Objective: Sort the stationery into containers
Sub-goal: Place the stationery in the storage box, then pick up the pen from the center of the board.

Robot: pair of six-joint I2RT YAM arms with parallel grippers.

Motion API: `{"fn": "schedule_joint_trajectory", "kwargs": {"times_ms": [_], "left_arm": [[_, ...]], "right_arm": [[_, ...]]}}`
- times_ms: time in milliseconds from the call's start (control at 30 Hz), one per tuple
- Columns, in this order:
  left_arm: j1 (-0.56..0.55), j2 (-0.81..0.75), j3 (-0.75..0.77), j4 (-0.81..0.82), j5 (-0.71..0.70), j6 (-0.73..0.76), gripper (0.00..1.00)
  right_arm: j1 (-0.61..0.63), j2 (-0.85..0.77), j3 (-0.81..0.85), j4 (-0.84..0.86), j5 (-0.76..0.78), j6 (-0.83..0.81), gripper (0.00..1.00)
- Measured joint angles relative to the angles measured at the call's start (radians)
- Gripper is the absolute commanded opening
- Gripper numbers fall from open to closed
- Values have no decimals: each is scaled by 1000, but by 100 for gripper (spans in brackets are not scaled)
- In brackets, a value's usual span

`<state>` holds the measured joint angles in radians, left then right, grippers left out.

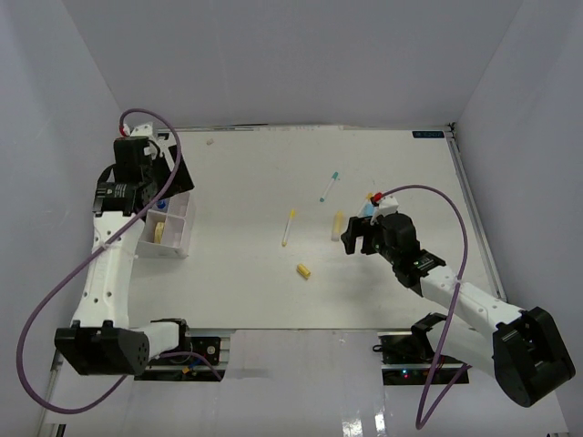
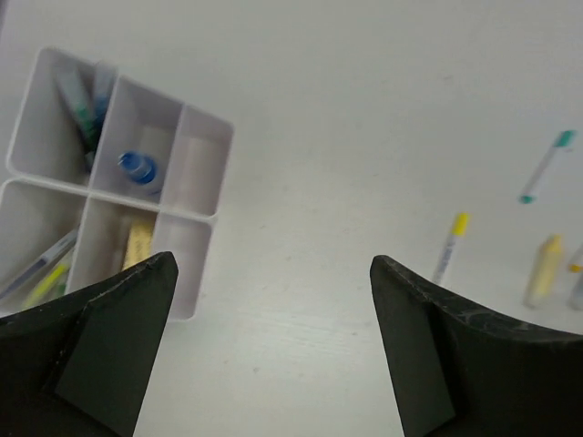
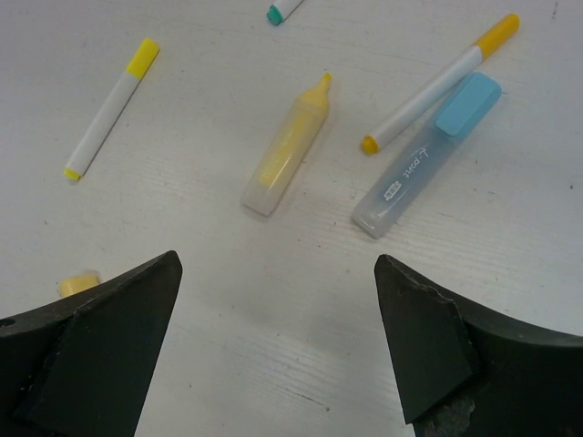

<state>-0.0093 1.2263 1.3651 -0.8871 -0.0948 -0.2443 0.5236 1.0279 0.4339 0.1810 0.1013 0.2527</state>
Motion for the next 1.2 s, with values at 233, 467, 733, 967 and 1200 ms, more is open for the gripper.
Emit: {"fn": "schedule_joint_trajectory", "kwargs": {"times_ms": [233, 467, 733, 967, 1200], "left_arm": [[-16, -130, -134, 271, 348, -99, 98], [-299, 81, -190, 352, 305, -167, 98], [-533, 456, -47, 337, 115, -227, 88], [-639, 727, 102, 302, -26, -260, 72], [-675, 882, 213, 258, -99, -264, 61]], "right_arm": [[0, 16, 79, -78, 106, -3, 93], [0, 11, 85, -112, 176, -2, 94], [0, -58, 40, -127, 229, -3, 94], [-1, -93, -8, -128, 249, -2, 93], [-5, -100, -17, -122, 256, -1, 93]]}}
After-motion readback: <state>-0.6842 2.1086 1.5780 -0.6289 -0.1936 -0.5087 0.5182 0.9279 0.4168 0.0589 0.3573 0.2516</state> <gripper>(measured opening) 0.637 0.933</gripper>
